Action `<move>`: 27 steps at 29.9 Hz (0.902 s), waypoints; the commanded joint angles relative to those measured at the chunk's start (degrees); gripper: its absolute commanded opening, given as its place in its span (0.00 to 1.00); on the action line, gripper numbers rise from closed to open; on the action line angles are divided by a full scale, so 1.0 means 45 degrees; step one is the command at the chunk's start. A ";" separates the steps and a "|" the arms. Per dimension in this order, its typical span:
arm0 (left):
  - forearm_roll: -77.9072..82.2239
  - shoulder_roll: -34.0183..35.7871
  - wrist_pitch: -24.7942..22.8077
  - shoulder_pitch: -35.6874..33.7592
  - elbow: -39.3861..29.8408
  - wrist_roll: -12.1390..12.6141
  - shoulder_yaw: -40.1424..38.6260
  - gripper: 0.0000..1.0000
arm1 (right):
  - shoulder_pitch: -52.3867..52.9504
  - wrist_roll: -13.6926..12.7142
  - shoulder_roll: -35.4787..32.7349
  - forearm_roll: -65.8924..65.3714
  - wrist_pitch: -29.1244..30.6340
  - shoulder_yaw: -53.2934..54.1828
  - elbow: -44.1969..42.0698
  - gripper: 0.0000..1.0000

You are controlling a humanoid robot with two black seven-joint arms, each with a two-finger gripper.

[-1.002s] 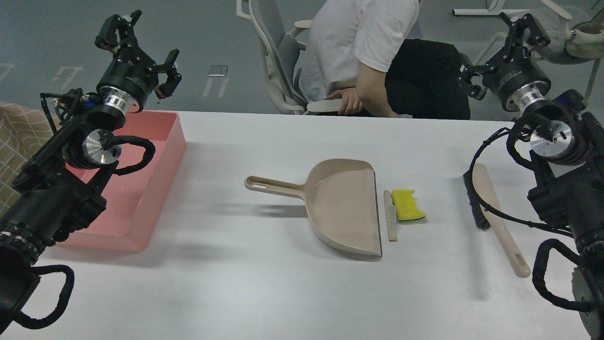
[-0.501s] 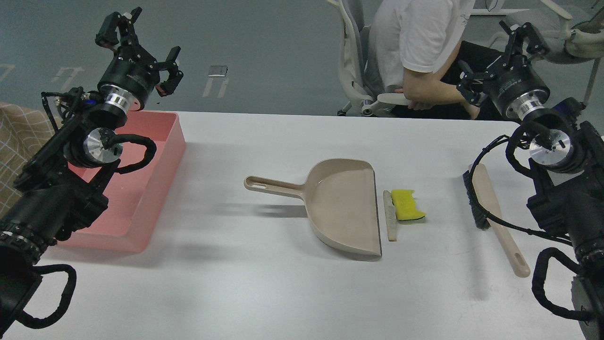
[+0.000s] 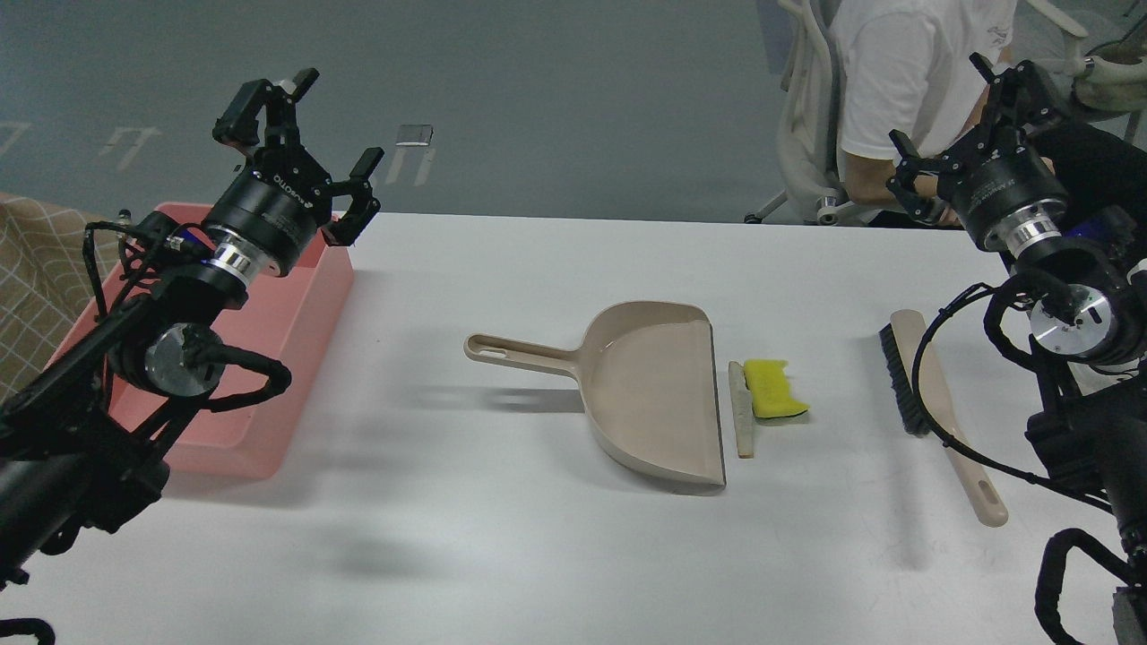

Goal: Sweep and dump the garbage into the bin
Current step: 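Raise both arms from the rest pose toward the table, then reach the left gripper to the beige dustpan handle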

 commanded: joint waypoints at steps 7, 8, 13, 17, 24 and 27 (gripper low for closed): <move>0.2997 0.2420 0.0442 0.3829 -0.4632 0.0003 0.0042 0.95 | -0.0978 -0.0006 -0.0348 0.0014 -0.0003 0.0133 0.0829 1.00; 0.3717 0.2440 0.0442 0.4237 -0.4827 0.0003 0.0042 0.94 | -0.1037 -0.0006 -0.0406 0.0014 -0.0003 0.0210 0.0849 1.00; 0.5908 0.2304 0.0656 0.5392 -0.4868 0.0042 0.0197 0.93 | -0.1233 -0.0006 -0.0406 0.0014 -0.0003 0.0523 0.0849 1.00; 0.7004 0.1896 0.0793 0.5453 -0.4712 0.0062 0.2184 0.93 | -0.1389 -0.0006 -0.0504 0.0014 -0.0003 0.0563 0.0849 1.00; 0.7044 -0.0273 0.1067 0.4809 -0.2175 0.0003 0.3089 0.93 | -0.1428 -0.0006 -0.0680 0.0014 -0.0003 0.0660 0.0849 1.00; 0.7044 -0.0684 0.1106 0.4398 -0.1607 -0.0016 0.3148 0.92 | -0.1448 -0.0006 -0.0680 0.0014 -0.0003 0.0835 0.0849 1.00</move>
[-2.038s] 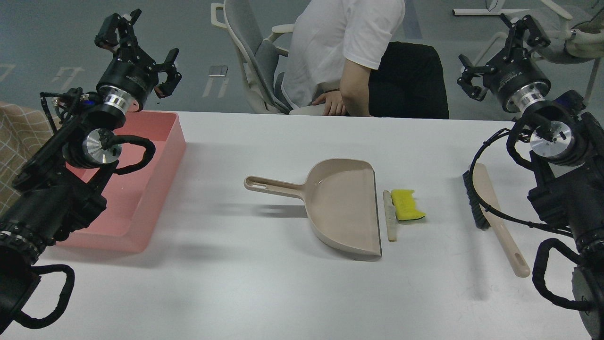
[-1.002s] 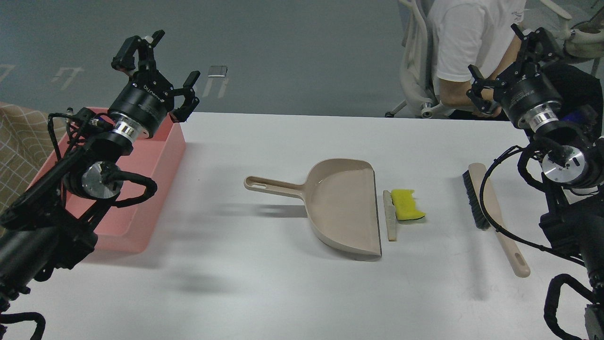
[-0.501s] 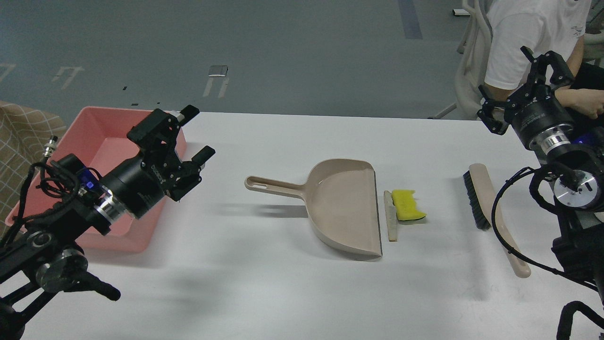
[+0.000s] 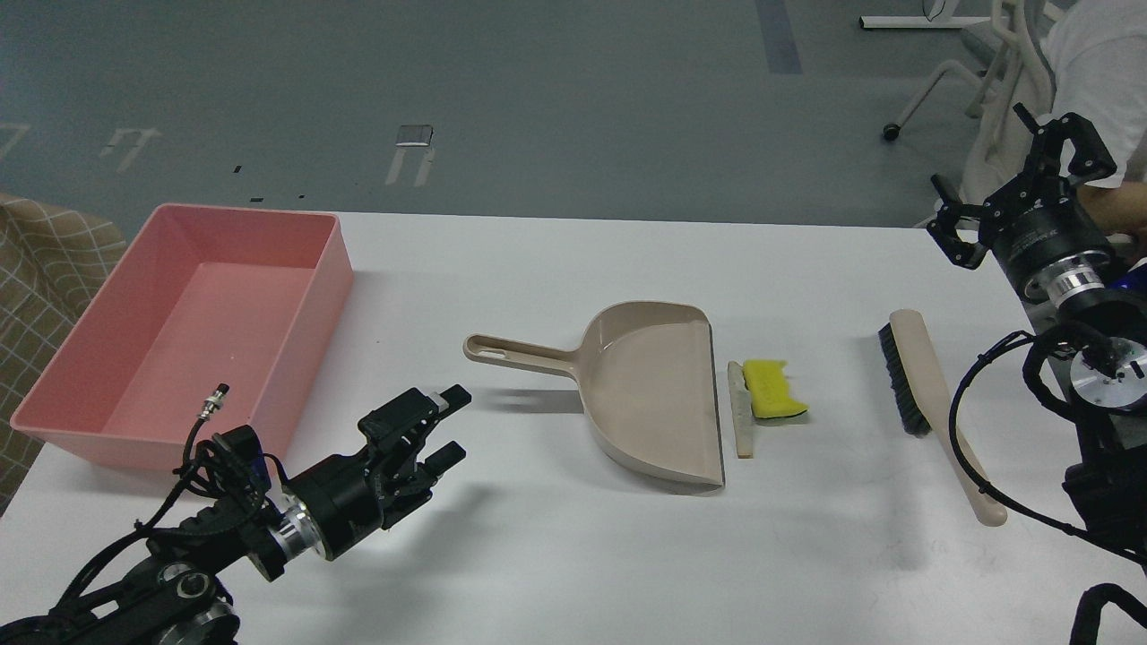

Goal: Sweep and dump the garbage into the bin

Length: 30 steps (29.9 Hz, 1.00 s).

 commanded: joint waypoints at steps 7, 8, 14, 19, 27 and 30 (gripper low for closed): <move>-0.0019 -0.1539 0.0559 -0.1427 0.1655 -0.0028 0.0066 0.89 | -0.0049 0.0000 0.0040 -0.0001 0.0000 0.0331 -0.0004 1.00; -0.0019 -0.1657 0.0559 -0.1525 0.1872 -0.0028 0.0046 0.89 | -0.0069 0.0000 0.0040 -0.0001 -0.0019 0.0331 -0.0004 1.00; -0.0097 -0.2361 0.0579 -0.2326 0.3162 -0.0262 -0.0071 0.89 | -0.0205 0.0000 -0.0038 -0.0001 0.0000 0.0370 -0.0024 1.00; -0.0097 -0.2478 0.0579 -0.2815 0.3963 -0.0810 -0.0032 0.86 | -0.0284 0.0000 -0.0136 -0.0001 -0.0019 0.0389 -0.0024 1.00; -0.0038 -0.2751 0.0579 -0.2835 0.4003 -0.0829 0.0085 0.69 | -0.0323 0.0000 -0.0136 -0.0001 -0.0019 0.0389 -0.0043 1.00; -0.0038 -0.2810 0.0579 -0.2893 0.4042 -0.0810 0.0085 0.69 | -0.0323 0.0000 -0.0136 -0.0001 -0.0019 0.0390 -0.0024 1.00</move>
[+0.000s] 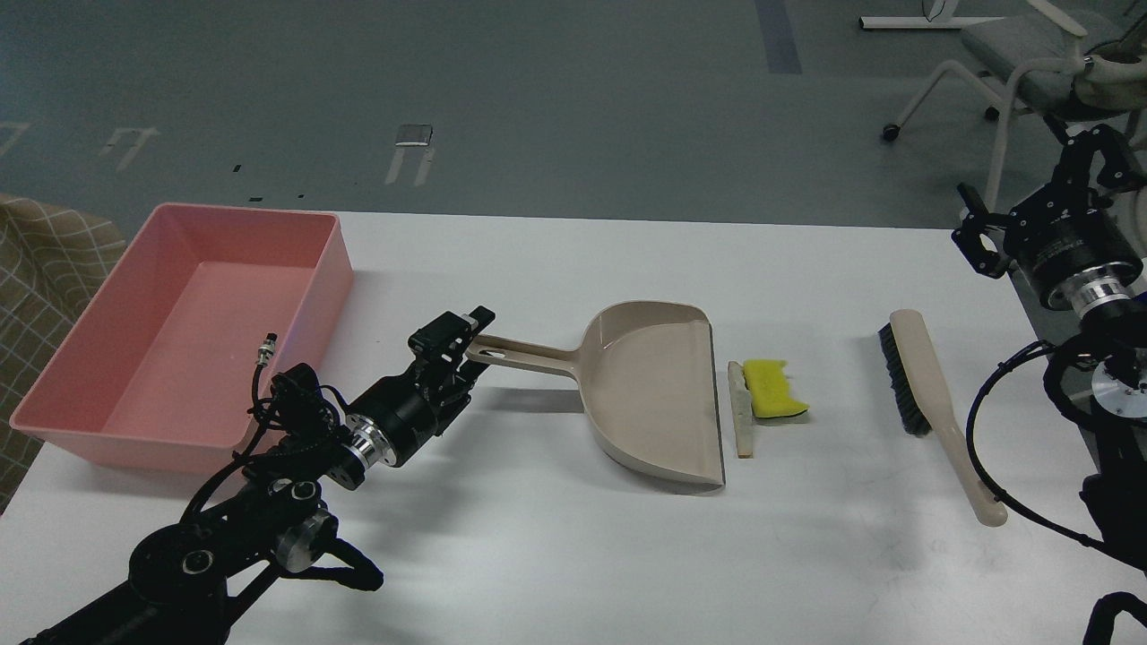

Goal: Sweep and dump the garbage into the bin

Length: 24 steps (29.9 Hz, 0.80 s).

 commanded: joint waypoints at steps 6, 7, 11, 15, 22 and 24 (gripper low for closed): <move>0.0002 -0.0200 0.0019 -0.0292 0.0093 0.0016 0.0044 0.69 | -0.0157 0.0000 0.0000 -0.0001 0.0004 0.0000 0.0037 1.00; 0.0022 -0.0200 0.0019 -0.0292 0.0152 0.0016 0.0025 0.69 | -0.0176 0.0000 0.0000 -0.0001 0.0004 0.0000 0.0038 1.00; 0.0022 -0.0200 0.0019 -0.0292 0.0211 0.0016 0.0160 0.59 | -0.0215 0.0000 0.0000 -0.0001 0.0003 0.0020 0.0037 1.00; 0.0022 -0.0181 0.0077 -0.0331 0.0308 -0.0003 0.0494 0.49 | -0.0235 0.0000 0.0000 -0.0001 -0.0016 0.0079 0.0038 1.00; 0.0022 -0.0181 0.0195 -0.0410 0.0406 -0.0023 0.0572 0.43 | -0.0274 0.0000 0.0000 -0.0001 -0.0016 0.0079 0.0038 1.00; 0.0022 -0.0181 0.0195 -0.0410 0.0406 -0.0023 0.0591 0.36 | -0.0332 0.0000 0.0000 -0.0001 0.0004 0.0098 0.0057 1.00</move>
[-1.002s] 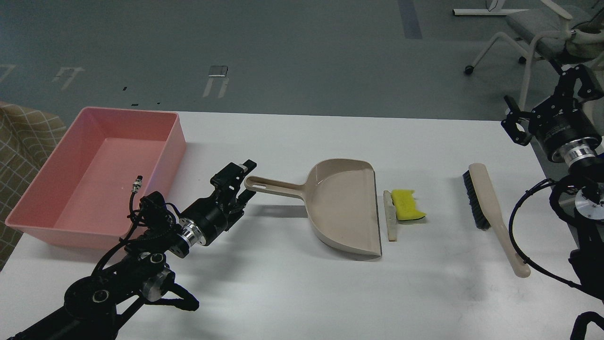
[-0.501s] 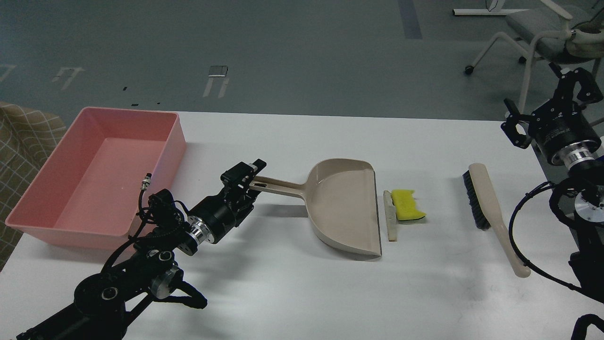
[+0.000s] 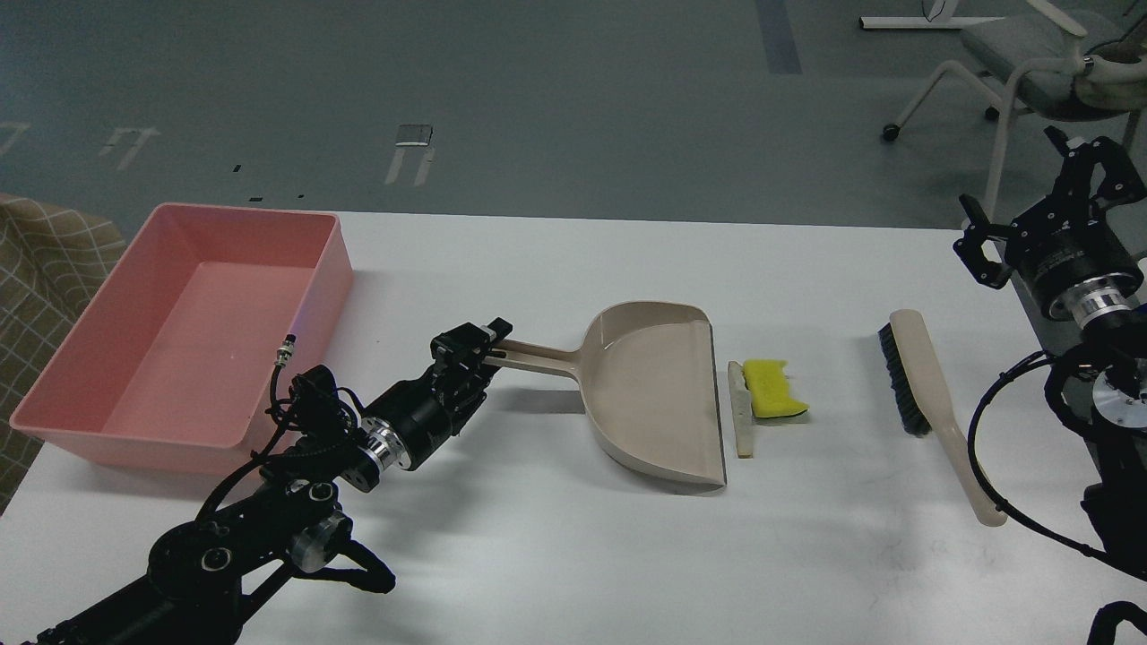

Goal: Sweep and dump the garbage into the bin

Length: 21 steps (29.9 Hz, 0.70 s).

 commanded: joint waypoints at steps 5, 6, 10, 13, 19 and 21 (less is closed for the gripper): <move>0.0017 0.0019 0.0021 -0.0009 0.0007 -0.0021 0.0026 0.24 | -0.0081 0.0000 0.0001 0.0000 0.0008 0.0000 0.0020 1.00; 0.0017 0.0019 0.0021 -0.0028 -0.0012 -0.0021 0.0026 0.23 | -0.0081 0.0000 0.0001 0.0000 0.0008 0.0000 0.0020 1.00; 0.0017 0.0058 0.0119 -0.0028 0.0007 -0.0021 0.0026 0.20 | -0.0081 0.0000 0.0001 0.0000 0.0008 0.0019 0.0020 1.00; 0.0036 0.0078 0.0119 -0.0028 -0.0012 -0.0040 0.0026 0.15 | -0.0100 0.0000 0.0001 0.0000 0.0008 0.0000 0.0039 1.00; 0.0601 0.0078 0.0295 -0.0106 -0.0012 -0.0274 0.0124 0.14 | -0.0666 -0.0019 -0.0428 -0.0117 0.0027 -0.0254 0.0819 1.00; 0.1031 0.0156 0.0295 -0.0087 -0.0070 -0.0314 0.0124 0.14 | -0.0977 -0.0019 -0.1167 -0.0331 0.0046 -0.0603 0.1286 1.00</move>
